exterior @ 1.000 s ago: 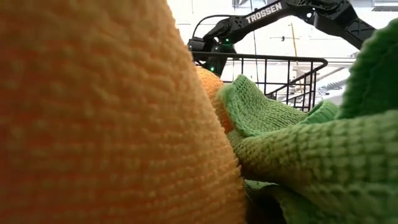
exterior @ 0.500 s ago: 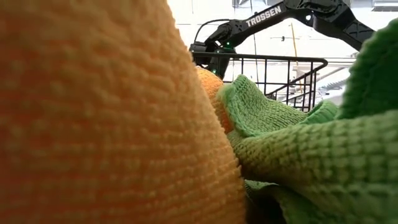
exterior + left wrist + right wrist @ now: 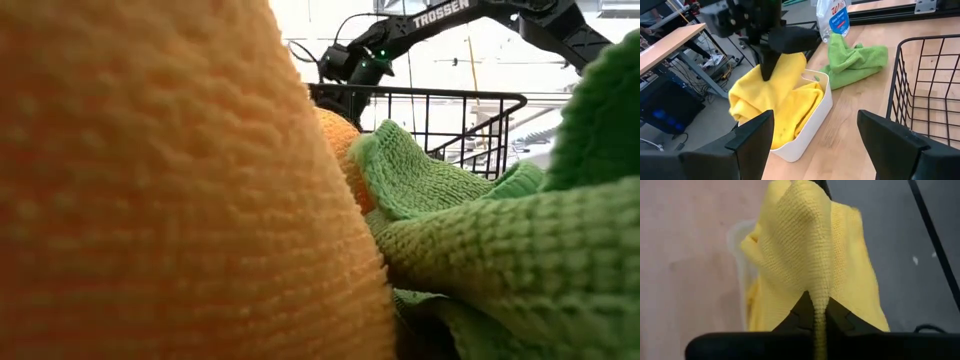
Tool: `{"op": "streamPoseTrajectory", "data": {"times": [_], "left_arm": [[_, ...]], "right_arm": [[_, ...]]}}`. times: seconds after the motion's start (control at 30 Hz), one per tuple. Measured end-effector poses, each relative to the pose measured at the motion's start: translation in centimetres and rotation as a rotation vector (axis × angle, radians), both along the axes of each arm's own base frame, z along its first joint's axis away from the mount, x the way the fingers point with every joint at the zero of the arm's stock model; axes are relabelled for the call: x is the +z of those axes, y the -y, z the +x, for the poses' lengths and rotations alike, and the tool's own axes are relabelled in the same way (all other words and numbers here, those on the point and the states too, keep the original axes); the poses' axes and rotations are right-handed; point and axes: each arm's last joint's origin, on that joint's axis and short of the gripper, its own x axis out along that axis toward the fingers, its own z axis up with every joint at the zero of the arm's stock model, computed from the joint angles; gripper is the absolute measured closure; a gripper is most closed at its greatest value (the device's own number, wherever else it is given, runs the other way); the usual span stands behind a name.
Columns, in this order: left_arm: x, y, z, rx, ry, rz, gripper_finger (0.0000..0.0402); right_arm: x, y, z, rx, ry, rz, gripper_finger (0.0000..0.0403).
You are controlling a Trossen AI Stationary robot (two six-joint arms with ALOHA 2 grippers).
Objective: Sort microfiber towel by color & place in baskets
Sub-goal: Put the yellow microfiber cloth into the white bin
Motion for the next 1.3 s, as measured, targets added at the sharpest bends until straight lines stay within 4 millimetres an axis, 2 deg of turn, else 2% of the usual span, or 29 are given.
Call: {"op": "streamPoseTrajectory", "data": {"times": [0.2, 0.4, 0.53, 0.77, 0.9, 1.07, 1.2, 1.3], "left_arm": [[0.0, 0.0, 0.0, 0.000, 0.000, 0.000, 0.0110], [0.0, 0.0, 0.0, 0.000, 0.001, 0.000, 0.0110], [0.0, 0.0, 0.0, 0.002, 0.003, -0.003, 0.0110], [0.0, 0.0, 0.0, 0.002, 0.003, -0.004, 0.0110], [-0.1, 0.0, 0.0, 0.002, -0.005, -0.004, 0.0110], [-0.1, 0.0, 0.0, 0.002, -0.007, -0.005, 0.0110], [-0.1, 0.0, 0.0, 0.002, -0.008, -0.005, 0.0110], [-0.1, 0.0, 0.0, 0.002, -0.008, -0.004, 0.0110]], "right_arm": [[-2.7, 1.0, 0.0, -0.010, -0.031, 0.121, 0.0399], [-2.9, 0.9, 0.0, -0.016, -0.043, 0.139, 0.0392], [-3.0, 0.7, 0.0, -0.016, -0.053, 0.146, 0.0357], [-3.1, 0.6, -0.2, -0.017, -0.079, 0.163, 0.0265], [-2.3, 0.4, -0.5, -0.012, -0.075, 0.156, 0.0227], [0.0, -0.3, -1.2, 0.003, -0.037, 0.127, 0.0207], [2.3, -1.4, -1.6, 0.045, 0.004, 0.094, 0.0213], [2.9, -1.9, -1.6, 0.076, 0.020, 0.087, 0.0240]]}}
